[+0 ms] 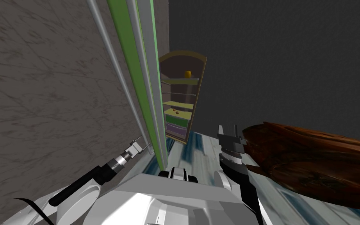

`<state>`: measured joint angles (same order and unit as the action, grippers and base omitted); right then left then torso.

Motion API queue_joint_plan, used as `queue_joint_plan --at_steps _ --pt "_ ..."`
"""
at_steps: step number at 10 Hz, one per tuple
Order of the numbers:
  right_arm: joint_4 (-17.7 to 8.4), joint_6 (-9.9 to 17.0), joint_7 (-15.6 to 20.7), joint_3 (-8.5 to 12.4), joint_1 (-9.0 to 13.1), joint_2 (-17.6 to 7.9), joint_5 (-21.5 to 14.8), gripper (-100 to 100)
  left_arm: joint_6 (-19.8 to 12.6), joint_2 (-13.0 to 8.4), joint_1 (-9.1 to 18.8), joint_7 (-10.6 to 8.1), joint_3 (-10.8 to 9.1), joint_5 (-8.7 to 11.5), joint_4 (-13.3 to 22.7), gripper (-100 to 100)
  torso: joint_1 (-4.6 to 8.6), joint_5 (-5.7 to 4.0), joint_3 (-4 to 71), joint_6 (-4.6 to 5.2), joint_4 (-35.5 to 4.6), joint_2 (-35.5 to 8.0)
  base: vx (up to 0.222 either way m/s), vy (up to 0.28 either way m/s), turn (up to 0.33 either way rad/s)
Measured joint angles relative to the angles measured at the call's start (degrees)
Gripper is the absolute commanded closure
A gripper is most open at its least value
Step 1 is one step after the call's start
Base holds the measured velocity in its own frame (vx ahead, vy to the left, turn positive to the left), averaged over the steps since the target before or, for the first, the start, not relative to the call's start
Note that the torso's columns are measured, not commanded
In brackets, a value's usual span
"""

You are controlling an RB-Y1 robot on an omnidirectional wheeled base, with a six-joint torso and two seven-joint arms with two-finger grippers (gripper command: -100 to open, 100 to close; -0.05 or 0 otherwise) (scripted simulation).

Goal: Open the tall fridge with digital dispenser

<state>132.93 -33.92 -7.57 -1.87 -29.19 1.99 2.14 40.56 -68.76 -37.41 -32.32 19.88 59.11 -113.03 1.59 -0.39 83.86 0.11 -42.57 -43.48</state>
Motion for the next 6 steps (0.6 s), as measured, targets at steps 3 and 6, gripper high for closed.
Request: queue_joint_plan --at_steps 3,6 --pt "0.0 0.0 0.0 0.0 0.0 0.0 0.0 0 1.2 -0.5 0.3 -0.83 0.66 -1.2 0.2 100 0.29 0.05 -0.2 -0.02 0.1 -0.2 -0.043 0.091 -0.045" --pt "0.0 0.0 0.0 0.0 0.0 0.0 0.0 0 1.2 -0.9 0.5 -1.33 0.38 -1.1 1.1 100 -0.22 -0.03 -0.1 0.01 -0.2 -0.2 -0.084 0.169 -0.128"
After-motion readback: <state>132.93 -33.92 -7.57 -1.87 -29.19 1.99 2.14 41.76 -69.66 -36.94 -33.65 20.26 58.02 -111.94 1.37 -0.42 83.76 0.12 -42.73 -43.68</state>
